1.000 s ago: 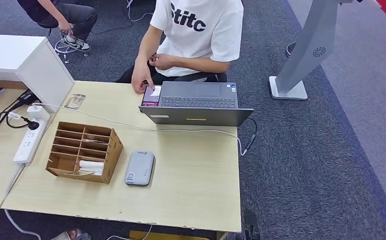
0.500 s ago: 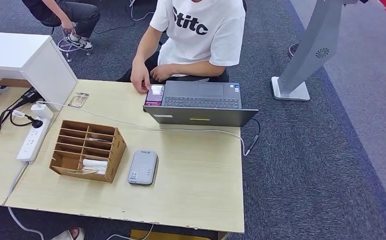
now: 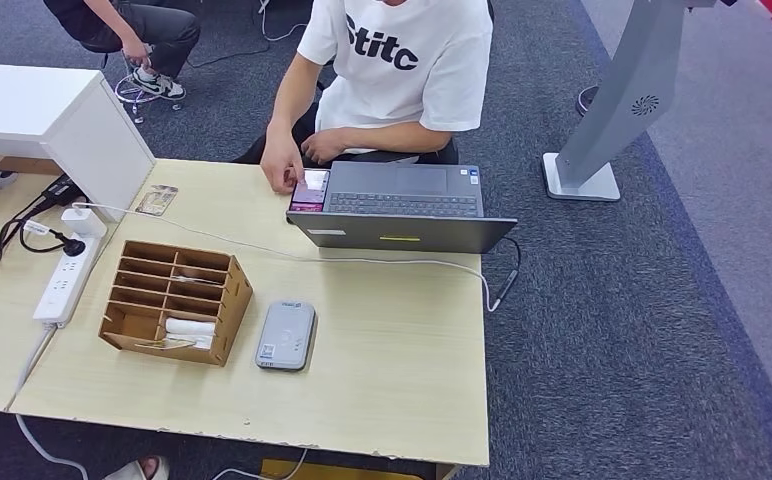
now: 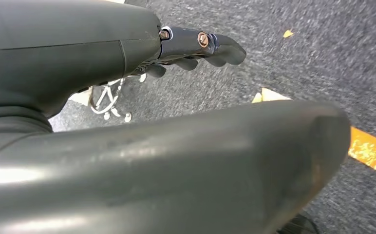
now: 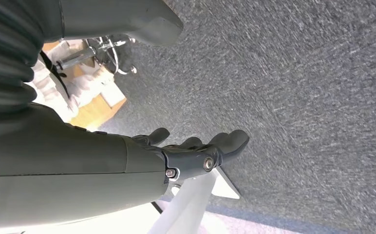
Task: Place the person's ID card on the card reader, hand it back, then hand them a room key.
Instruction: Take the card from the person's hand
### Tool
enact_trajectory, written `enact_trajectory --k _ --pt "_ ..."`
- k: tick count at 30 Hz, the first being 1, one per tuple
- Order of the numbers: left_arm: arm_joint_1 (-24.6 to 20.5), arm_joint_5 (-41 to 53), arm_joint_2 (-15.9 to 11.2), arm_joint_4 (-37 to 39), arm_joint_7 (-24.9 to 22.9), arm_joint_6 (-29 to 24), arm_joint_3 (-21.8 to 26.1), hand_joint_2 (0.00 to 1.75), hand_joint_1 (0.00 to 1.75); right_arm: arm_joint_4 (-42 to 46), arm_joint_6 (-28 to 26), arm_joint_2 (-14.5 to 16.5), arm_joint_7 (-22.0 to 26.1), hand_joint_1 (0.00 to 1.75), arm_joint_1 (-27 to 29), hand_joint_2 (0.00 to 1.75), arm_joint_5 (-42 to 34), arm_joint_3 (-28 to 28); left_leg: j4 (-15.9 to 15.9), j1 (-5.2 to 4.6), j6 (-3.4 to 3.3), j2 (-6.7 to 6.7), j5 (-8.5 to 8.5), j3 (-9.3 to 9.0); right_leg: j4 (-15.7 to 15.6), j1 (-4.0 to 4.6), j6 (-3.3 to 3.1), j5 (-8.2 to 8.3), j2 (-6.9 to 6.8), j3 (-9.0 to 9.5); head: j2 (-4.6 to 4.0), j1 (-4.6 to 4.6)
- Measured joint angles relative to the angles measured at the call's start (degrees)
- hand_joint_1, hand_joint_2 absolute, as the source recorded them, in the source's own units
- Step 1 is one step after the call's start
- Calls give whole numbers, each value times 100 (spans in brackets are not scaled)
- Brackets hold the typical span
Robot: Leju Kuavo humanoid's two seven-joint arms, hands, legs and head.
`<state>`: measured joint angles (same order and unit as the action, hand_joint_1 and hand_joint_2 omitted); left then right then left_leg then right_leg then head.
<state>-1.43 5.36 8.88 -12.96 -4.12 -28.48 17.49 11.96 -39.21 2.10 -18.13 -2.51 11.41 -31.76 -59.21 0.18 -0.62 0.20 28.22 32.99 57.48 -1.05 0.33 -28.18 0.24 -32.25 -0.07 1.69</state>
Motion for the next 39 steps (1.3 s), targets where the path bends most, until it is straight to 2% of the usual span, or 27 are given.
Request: enact_trajectory --k 13,17,24,35,37,39 --pt "39 -96 -152 0 498 -417 94 0 0 -2 110 3 118 0 -10 175 -43 -79 0 0 0 0 0 1 0 0 0 0 0 1 0 0" --pt "69 -102 -263 0 538 -494 134 175 0 -2 114 2 163 0 -13 175 -49 -122 0 0 0 -1 0 1 0 0 0 0 0 1 0 -1" --pt "115 -66 -434 0 704 -1023 273 175 0 -2 161 -14 378 0 -24 175 77 -164 0 0 0 0 0 1 0 0 0 0 0 1 0 0" --pt "129 -28 -548 0 730 -1073 396 175 0 -2 194 -42 407 0 -48 175 107 -164 0 0 0 -1 0 1 0 0 0 0 0 1 0 -1" --pt "142 302 -553 -13 723 -1084 481 175 0 -2 200 -43 429 0 -48 175 150 -164 0 0 0 0 0 1 0 0 0 0 0 1 0 0" --pt "178 1125 -533 -123 783 -1095 835 175 0 -2 225 -45 506 0 -50 175 232 -164 0 0 0 1 0 0 0 0 0 0 1 0 0 1"
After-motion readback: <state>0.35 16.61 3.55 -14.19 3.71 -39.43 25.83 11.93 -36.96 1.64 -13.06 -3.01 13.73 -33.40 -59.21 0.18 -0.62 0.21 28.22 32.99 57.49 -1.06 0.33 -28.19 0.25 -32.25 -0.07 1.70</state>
